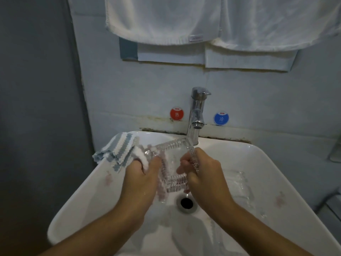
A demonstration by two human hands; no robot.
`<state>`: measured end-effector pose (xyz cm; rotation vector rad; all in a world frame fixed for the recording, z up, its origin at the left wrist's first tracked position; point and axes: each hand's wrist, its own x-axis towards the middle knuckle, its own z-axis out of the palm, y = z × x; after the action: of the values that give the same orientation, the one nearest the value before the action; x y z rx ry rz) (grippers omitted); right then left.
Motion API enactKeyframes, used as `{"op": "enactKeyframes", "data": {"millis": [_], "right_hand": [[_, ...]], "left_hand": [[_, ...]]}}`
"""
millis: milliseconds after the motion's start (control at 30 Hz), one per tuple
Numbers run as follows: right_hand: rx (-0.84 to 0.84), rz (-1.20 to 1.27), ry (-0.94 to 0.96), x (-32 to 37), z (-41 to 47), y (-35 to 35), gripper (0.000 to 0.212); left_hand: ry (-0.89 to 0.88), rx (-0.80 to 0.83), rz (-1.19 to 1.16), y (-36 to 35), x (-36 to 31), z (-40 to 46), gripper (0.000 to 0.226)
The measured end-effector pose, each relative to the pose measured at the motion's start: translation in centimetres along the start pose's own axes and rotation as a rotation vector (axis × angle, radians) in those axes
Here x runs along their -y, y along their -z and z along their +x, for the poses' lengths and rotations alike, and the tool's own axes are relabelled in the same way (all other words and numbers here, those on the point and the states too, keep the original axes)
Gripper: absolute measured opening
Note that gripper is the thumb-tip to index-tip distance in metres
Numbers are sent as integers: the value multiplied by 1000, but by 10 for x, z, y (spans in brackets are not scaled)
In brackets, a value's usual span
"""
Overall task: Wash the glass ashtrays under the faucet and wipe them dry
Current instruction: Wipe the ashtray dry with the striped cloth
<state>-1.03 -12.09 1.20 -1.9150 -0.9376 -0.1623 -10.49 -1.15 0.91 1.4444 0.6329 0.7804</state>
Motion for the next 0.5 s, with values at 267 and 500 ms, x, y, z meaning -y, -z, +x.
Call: {"op": "enactKeyframes", "data": {"millis": [267, 500], "right_hand": [[-29, 139, 52, -1, 1, 4, 14], [41, 3, 38, 5, 9, 17, 45]], "left_hand": [[64, 179, 117, 0, 1, -4, 21], [-176, 68, 398, 11, 5, 5, 30]]}}
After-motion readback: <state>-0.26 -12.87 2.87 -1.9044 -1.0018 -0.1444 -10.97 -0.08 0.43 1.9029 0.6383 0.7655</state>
